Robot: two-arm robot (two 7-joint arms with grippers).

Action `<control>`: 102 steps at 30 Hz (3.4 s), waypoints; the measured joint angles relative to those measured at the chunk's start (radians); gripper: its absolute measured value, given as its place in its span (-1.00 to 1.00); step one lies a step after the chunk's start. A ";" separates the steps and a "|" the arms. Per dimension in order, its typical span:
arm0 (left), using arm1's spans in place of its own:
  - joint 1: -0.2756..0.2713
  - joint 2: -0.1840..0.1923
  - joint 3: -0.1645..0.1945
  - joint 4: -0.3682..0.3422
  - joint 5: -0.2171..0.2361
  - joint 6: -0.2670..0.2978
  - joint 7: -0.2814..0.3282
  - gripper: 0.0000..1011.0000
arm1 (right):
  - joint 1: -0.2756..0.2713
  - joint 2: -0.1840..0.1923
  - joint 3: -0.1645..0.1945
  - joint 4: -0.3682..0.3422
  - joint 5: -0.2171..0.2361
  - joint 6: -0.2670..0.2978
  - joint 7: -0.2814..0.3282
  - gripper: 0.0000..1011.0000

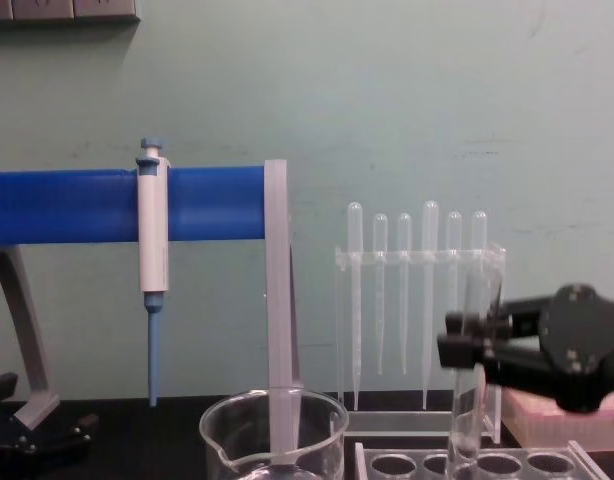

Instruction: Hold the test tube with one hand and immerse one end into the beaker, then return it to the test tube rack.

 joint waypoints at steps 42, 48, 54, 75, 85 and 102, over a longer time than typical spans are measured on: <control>0.000 0.000 0.000 0.000 0.000 0.000 0.000 0.98 | 0.165 0.096 -0.010 -0.196 0.264 0.282 0.013 -0.55; 0.000 0.000 0.000 0.000 0.000 0.000 0.000 0.98 | 0.191 0.094 -0.028 -0.186 0.273 0.291 0.013 -0.55; 0.000 0.000 0.000 0.000 0.000 0.000 0.000 0.98 | 0.220 0.094 -0.049 -0.173 0.279 0.312 0.007 -0.55; 0.000 0.000 0.000 0.000 0.000 0.000 0.000 0.98 | 0.243 0.100 -0.071 -0.165 0.277 0.331 0.001 -0.55; 0.000 0.000 0.000 0.000 0.000 0.000 0.000 0.98 | 0.241 0.099 -0.070 -0.165 0.276 0.329 0.000 -0.55; 0.000 0.000 0.000 0.000 0.000 0.000 0.000 0.98 | 0.240 0.099 -0.068 -0.166 0.276 0.328 0.000 -0.55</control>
